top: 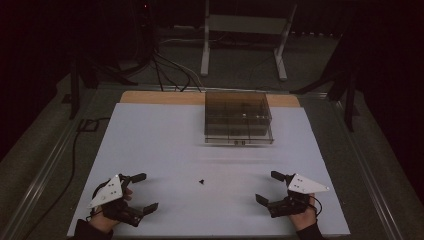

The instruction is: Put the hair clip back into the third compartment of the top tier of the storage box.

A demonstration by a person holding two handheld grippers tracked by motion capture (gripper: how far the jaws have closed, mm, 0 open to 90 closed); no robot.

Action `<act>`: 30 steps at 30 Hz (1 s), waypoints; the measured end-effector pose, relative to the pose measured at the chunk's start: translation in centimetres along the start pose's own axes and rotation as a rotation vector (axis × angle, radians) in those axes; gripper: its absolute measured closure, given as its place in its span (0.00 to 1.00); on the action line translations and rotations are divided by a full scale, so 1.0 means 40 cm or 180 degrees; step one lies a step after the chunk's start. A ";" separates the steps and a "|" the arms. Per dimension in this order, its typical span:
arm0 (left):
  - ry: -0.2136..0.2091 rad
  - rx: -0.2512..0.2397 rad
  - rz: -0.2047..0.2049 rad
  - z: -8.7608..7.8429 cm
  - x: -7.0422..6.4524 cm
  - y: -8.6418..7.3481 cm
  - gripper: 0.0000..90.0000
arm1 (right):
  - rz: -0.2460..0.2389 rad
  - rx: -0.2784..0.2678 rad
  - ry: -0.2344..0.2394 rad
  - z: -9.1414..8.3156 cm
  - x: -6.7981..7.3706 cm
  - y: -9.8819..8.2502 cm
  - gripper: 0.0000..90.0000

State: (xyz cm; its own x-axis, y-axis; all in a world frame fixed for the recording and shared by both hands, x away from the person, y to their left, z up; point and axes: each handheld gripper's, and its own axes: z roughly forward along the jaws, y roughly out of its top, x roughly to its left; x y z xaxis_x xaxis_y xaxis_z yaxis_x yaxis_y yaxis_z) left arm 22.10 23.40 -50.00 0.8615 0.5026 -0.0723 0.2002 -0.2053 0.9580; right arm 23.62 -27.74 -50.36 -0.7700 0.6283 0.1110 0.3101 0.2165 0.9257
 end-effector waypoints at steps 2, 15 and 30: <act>-0.0006 0.0009 0.0005 0.000 0.000 0.000 0.00 | 0.0003 0.0034 -0.0002 0.002 0.000 -0.001 0.00; 0.0007 0.0013 0.0010 -0.005 -0.002 0.002 0.00 | -0.0007 0.0131 -0.0013 0.010 0.001 0.002 0.00; -0.0058 0.0050 0.0028 -0.002 -0.001 0.008 0.00 | 0.0083 0.0135 -0.0039 -0.002 0.005 0.035 0.00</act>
State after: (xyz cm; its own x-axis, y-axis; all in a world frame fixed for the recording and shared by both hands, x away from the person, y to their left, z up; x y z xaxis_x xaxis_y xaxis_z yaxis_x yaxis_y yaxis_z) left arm 22.09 23.38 -49.65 0.8716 0.4854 -0.0691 0.1998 -0.2230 0.9541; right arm 23.85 -27.37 -49.01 -0.7546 0.6432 0.1302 0.3535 0.2312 0.9064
